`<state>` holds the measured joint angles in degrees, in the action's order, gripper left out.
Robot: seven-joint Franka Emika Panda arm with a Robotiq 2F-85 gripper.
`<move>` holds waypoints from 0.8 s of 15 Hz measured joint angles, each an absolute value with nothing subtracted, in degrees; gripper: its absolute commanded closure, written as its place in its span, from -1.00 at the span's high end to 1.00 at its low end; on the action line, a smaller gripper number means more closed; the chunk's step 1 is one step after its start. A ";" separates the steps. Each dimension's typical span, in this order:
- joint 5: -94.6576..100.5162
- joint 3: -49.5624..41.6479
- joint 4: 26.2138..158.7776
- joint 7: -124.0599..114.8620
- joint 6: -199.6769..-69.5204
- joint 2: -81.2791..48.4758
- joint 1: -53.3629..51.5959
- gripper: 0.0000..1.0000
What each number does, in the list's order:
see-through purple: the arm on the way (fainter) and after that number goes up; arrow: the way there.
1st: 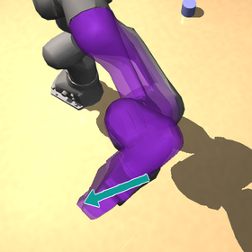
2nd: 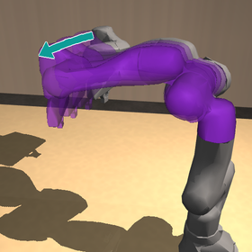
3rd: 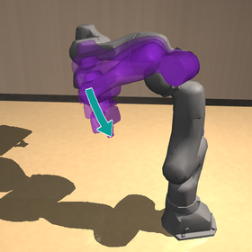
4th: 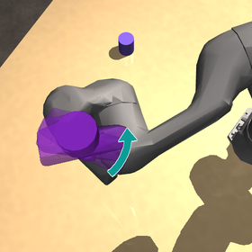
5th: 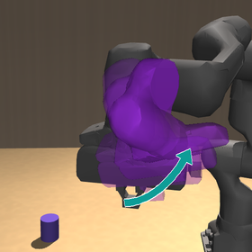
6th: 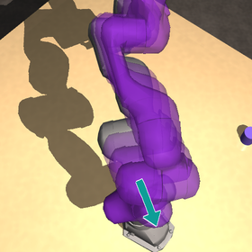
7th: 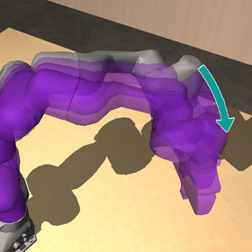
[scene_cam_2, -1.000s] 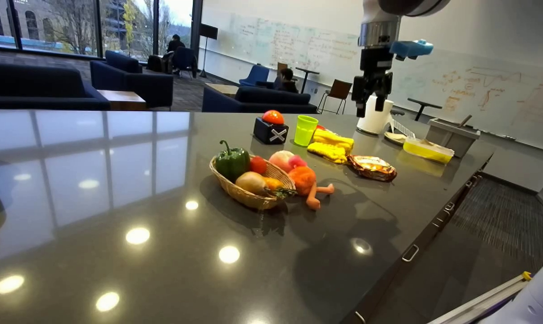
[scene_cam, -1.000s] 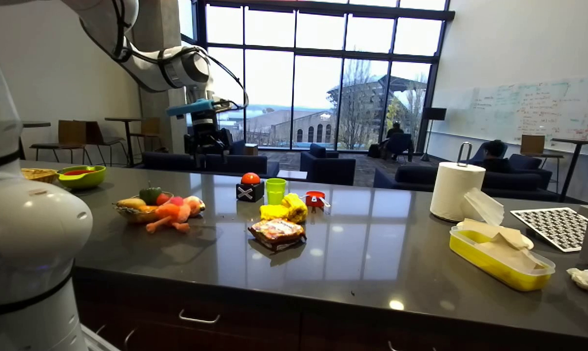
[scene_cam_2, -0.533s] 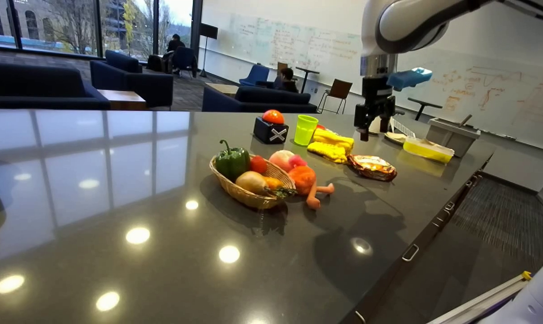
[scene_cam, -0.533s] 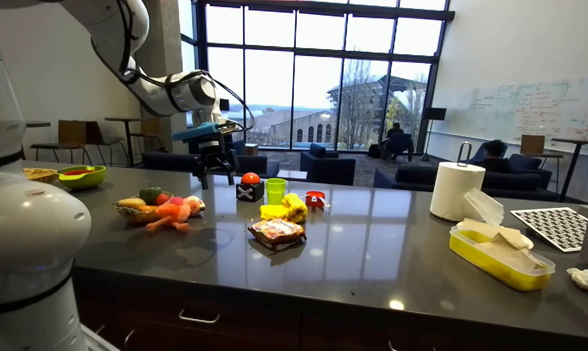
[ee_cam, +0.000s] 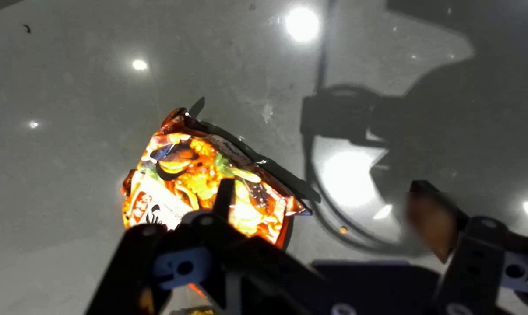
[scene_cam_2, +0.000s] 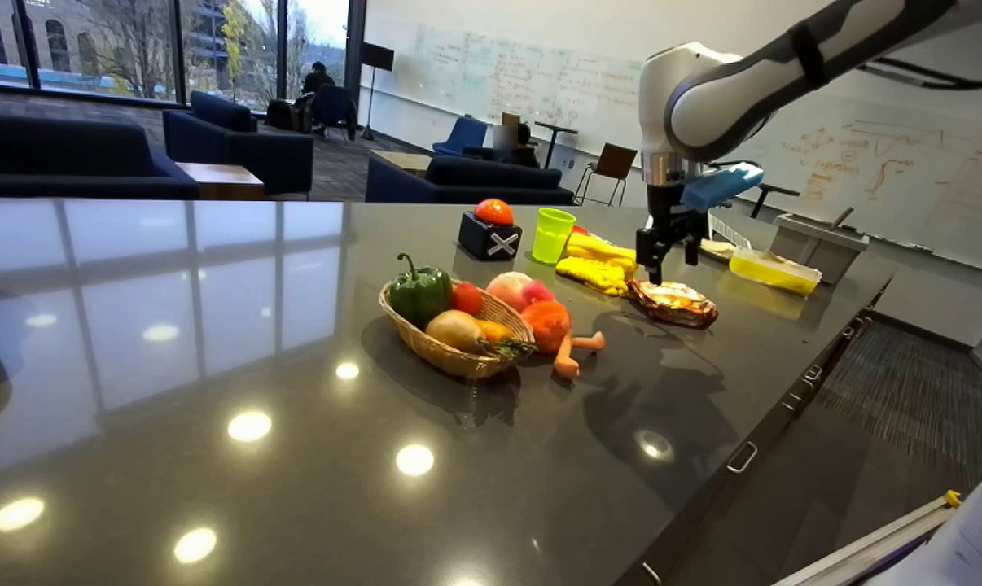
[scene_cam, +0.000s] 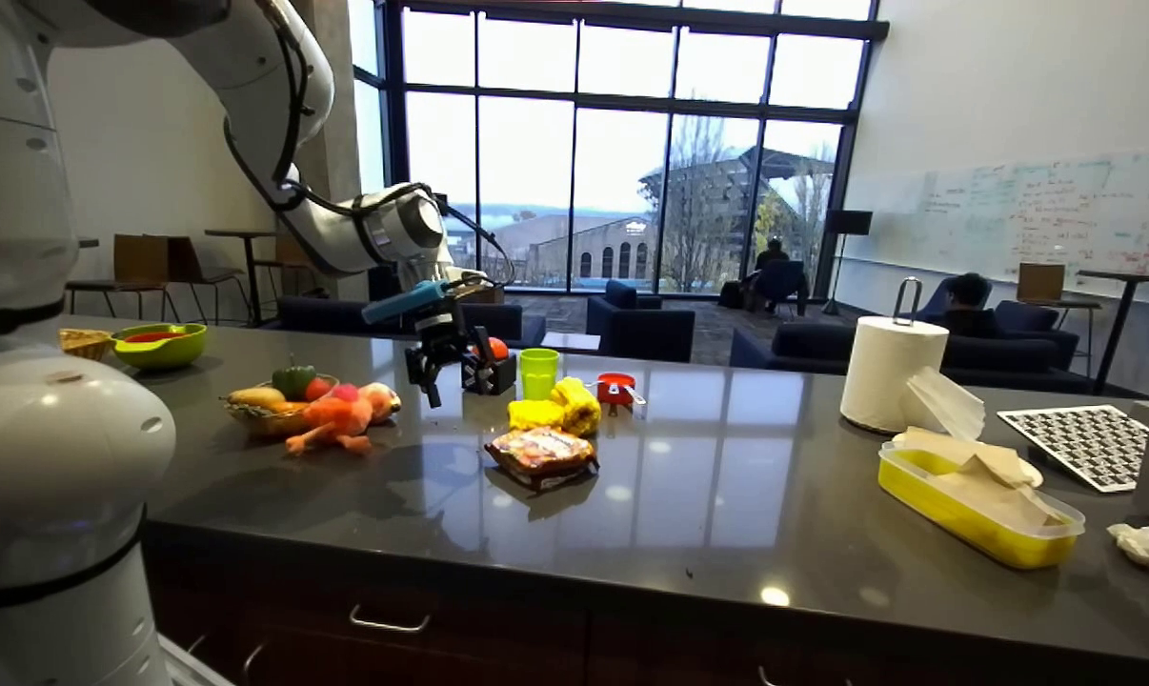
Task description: Move the orange packet to the left side of the black box
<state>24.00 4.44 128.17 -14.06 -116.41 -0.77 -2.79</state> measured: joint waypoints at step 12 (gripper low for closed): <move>29.91 0.30 120.98 -18.96 -125.44 -14.62 -2.83 1.00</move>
<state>29.91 0.30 120.98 -18.96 -125.44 -14.62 -2.83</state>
